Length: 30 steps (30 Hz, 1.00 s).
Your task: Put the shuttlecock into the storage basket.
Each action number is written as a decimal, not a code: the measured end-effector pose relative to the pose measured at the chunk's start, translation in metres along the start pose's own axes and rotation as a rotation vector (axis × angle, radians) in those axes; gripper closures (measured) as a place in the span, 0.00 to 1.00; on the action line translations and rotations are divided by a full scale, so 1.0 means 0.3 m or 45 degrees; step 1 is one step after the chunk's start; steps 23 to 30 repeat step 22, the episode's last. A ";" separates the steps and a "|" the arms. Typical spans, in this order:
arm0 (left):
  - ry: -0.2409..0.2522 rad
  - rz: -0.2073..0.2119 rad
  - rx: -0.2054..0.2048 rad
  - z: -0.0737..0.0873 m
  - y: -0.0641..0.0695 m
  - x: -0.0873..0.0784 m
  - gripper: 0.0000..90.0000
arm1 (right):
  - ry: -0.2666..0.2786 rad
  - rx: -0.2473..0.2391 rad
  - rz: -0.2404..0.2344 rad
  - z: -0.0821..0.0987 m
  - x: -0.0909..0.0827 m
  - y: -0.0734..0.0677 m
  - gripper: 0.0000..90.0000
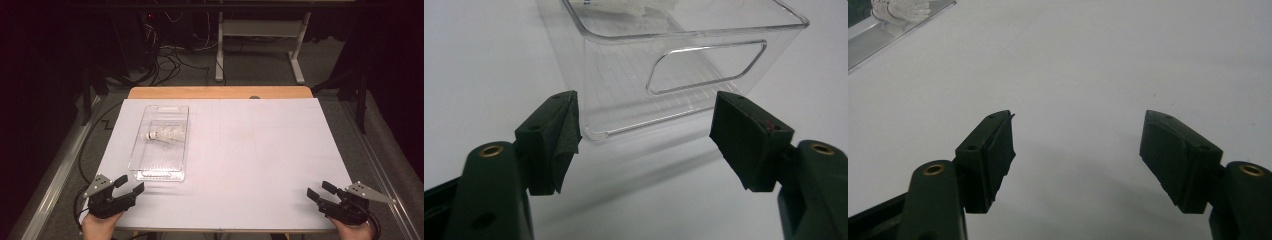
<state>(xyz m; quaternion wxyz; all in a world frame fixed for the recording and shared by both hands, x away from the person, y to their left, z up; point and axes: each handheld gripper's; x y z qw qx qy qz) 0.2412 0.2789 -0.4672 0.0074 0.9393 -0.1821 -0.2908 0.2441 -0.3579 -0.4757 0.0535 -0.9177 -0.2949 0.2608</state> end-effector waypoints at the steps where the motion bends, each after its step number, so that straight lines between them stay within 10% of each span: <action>1: 0.000 0.001 0.001 0.000 0.000 0.000 0.32 | -0.002 -0.005 0.000 0.000 0.001 -0.001 0.33; 30: -0.004 0.010 0.003 -0.001 0.001 0.002 0.33 | -0.001 -0.011 -0.015 -0.004 0.007 -0.004 0.32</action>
Point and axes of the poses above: each handheld gripper's, and its own axes: x roughly forward along the jaws, z roughly out of its underside, y roughly to its right, and after that the axes turned 8 degrees about -z, right-handed
